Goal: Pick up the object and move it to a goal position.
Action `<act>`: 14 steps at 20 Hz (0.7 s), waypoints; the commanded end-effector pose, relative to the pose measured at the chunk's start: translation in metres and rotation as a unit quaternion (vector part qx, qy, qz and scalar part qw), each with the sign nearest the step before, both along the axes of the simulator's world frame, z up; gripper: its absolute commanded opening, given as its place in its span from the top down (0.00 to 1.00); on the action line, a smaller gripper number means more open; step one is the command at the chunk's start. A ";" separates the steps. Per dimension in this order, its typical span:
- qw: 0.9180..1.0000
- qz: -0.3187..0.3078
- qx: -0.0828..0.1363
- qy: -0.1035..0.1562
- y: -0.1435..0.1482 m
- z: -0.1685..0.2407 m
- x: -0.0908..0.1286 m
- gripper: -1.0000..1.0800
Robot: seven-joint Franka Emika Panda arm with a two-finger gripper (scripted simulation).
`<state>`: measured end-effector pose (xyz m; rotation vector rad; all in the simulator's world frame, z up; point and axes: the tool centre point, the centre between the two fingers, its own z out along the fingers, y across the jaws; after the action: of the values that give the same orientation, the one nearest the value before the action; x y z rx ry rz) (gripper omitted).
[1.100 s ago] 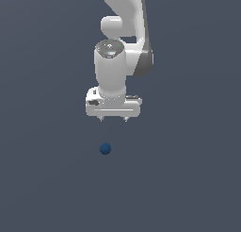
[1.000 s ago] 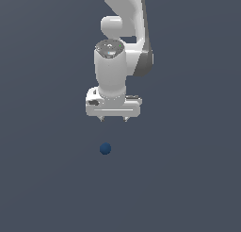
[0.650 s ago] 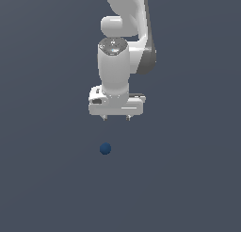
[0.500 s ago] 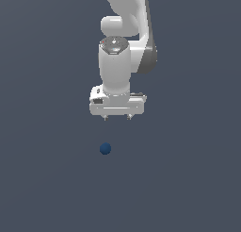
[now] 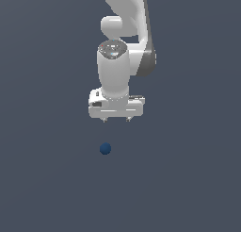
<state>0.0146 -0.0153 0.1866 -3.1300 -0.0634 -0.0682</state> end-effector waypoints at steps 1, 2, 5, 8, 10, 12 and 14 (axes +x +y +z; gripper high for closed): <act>1.000 0.009 -0.001 0.002 -0.004 -0.006 0.005 0.04; 1.000 0.013 -0.002 0.002 -0.005 -0.009 0.007 0.04; 1.000 0.030 -0.004 0.005 -0.012 -0.020 0.016 0.04; 0.999 0.052 -0.006 0.008 -0.020 -0.035 0.026 0.04; 0.998 0.068 -0.007 0.010 -0.027 -0.047 0.033 0.04; 0.996 0.084 -0.008 0.013 -0.034 -0.060 0.040 0.04; 0.995 0.099 -0.008 0.015 -0.039 -0.071 0.046 0.04</act>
<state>0.0558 -0.0501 0.1246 -3.1246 -0.3368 -0.0244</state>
